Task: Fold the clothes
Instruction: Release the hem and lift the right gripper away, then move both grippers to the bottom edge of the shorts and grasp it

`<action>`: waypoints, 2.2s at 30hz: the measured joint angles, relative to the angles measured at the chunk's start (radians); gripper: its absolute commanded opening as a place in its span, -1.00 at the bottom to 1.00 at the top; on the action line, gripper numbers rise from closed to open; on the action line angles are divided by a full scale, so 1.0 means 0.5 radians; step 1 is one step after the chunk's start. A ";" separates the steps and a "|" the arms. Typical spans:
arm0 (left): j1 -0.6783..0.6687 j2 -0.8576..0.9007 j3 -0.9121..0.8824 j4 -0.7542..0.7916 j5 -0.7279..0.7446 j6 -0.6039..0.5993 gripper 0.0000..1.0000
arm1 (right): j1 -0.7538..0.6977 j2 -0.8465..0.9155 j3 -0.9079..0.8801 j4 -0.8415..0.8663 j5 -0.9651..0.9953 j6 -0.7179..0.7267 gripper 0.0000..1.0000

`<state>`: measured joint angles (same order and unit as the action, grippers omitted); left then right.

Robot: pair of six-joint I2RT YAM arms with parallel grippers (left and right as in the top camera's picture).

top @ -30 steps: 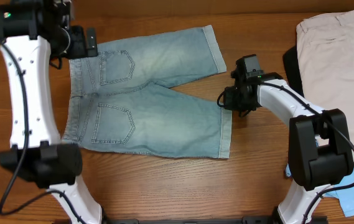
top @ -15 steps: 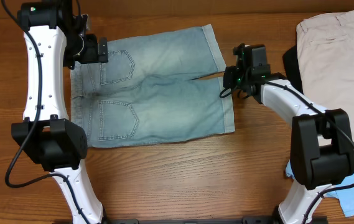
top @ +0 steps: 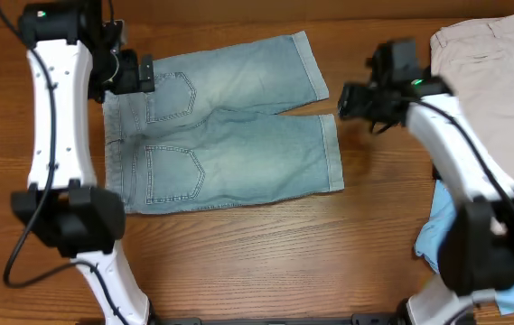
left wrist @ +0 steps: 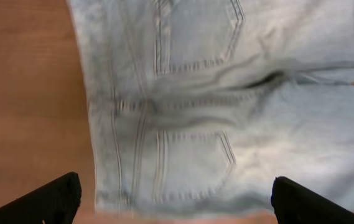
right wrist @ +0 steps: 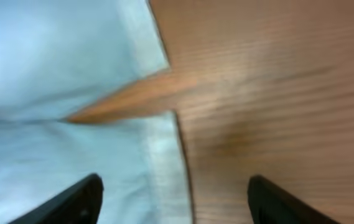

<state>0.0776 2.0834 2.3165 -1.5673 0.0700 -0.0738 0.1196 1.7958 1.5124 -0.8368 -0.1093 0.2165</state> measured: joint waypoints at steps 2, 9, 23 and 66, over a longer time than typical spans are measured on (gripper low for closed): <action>0.000 -0.149 0.000 -0.075 0.000 -0.074 0.93 | 0.000 -0.236 0.130 -0.158 -0.014 0.039 0.64; -0.013 -0.642 -0.017 -0.238 -0.089 -0.283 0.74 | 0.000 -0.687 0.238 -0.722 -0.047 0.188 0.64; -0.011 -1.223 -1.821 0.333 -0.314 -1.040 0.56 | 0.285 -0.575 -0.182 -0.736 -0.126 0.331 0.81; 0.242 -0.991 -3.077 2.021 -0.518 -1.820 -0.91 | 0.473 -0.575 -0.777 -0.297 -0.155 0.304 0.65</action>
<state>0.1986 1.5879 0.7780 -0.5568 -0.1890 -0.9836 0.3561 1.5085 1.1236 -0.9852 -0.1867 0.3683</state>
